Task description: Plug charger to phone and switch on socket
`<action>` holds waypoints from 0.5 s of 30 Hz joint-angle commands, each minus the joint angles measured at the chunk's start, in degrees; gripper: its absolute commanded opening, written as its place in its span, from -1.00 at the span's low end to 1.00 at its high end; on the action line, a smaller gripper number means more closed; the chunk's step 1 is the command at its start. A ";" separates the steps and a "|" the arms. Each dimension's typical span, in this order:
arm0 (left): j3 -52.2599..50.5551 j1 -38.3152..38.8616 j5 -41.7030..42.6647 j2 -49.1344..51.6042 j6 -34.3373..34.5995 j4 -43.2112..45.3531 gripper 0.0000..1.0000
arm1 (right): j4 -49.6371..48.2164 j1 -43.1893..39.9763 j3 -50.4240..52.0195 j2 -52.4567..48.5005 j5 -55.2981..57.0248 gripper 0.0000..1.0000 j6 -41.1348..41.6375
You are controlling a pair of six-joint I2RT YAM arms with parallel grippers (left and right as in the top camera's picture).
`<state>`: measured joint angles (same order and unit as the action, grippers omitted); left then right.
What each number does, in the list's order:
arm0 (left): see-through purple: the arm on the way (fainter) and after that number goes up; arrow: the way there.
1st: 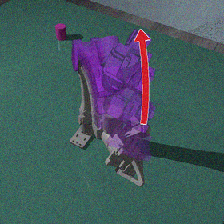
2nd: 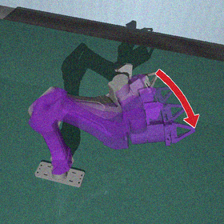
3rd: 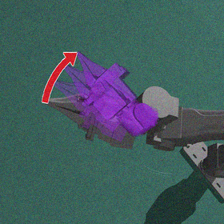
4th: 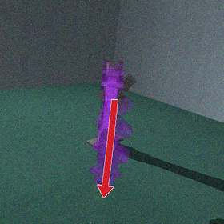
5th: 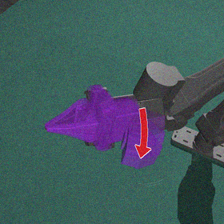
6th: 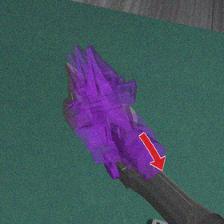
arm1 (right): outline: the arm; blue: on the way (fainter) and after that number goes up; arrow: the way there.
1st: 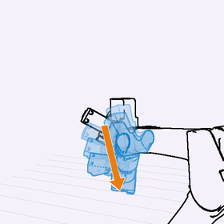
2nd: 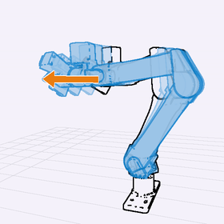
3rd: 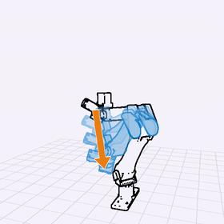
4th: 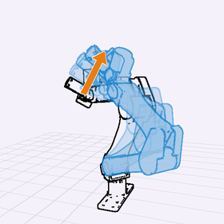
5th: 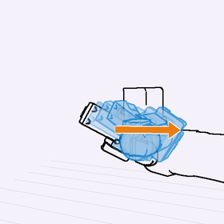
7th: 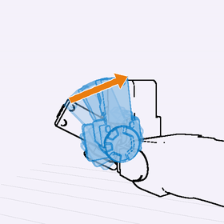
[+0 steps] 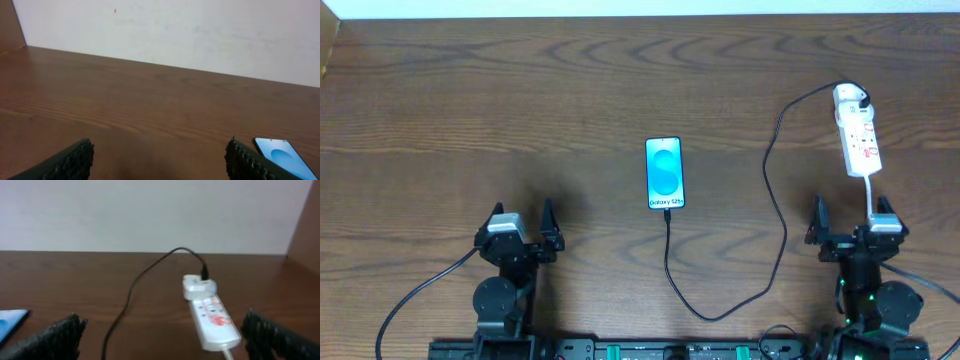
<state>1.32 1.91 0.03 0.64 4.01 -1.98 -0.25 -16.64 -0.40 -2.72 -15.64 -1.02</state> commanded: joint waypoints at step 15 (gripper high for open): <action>-1.09 -0.35 -0.72 -0.42 -0.79 -2.25 0.68 | 3.61 5.33 0.13 2.45 5.09 0.99 0.11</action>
<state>1.32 1.91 0.05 0.58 4.01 -1.96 2.83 -13.87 -0.38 -0.84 -13.39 -1.02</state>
